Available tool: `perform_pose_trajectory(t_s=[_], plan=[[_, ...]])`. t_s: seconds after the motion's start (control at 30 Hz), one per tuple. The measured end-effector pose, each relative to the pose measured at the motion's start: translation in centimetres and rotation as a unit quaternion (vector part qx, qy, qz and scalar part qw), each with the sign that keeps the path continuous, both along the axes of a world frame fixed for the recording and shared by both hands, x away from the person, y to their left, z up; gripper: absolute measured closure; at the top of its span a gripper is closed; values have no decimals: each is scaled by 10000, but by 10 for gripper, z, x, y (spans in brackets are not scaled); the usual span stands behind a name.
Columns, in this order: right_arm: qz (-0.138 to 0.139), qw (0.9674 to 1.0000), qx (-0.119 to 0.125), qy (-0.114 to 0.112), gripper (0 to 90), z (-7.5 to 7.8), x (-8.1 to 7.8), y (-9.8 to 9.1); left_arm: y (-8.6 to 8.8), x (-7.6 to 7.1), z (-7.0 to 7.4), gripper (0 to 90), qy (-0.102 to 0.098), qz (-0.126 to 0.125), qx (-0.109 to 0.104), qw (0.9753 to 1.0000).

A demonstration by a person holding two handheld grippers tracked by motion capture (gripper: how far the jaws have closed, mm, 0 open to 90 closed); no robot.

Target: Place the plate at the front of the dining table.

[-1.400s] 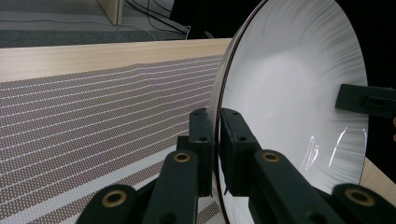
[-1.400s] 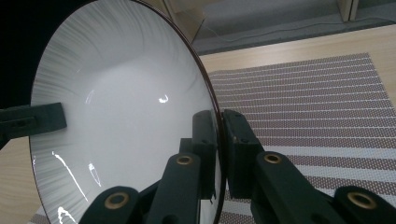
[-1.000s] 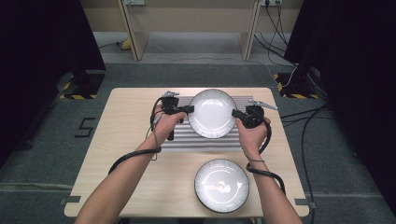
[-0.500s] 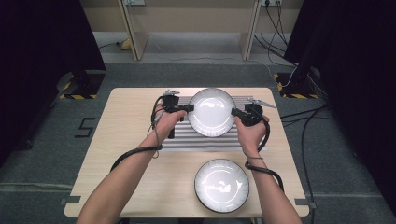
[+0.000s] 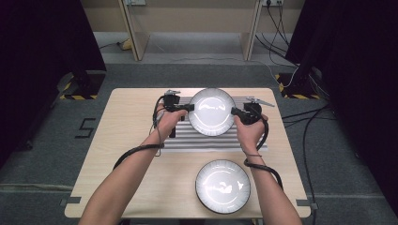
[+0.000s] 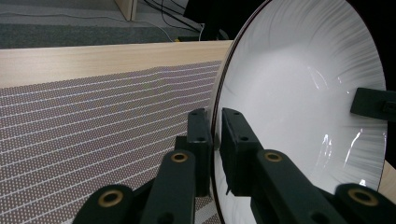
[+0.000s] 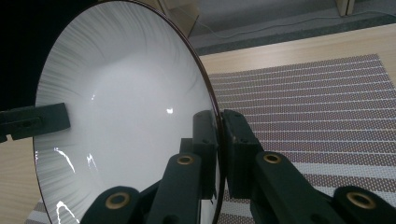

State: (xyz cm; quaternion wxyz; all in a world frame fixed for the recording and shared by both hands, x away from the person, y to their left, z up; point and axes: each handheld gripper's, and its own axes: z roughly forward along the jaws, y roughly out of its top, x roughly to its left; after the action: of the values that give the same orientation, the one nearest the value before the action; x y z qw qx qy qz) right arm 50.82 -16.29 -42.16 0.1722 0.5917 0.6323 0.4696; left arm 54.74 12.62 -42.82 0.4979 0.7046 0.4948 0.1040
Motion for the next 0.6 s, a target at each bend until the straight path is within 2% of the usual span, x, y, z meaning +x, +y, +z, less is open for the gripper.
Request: perform_pose_trajectory(t_s=[0.6], plan=[[-80,9999,-61,115,843,-8,15,-1,-5,13,-8,816,86,43,56,9999]])
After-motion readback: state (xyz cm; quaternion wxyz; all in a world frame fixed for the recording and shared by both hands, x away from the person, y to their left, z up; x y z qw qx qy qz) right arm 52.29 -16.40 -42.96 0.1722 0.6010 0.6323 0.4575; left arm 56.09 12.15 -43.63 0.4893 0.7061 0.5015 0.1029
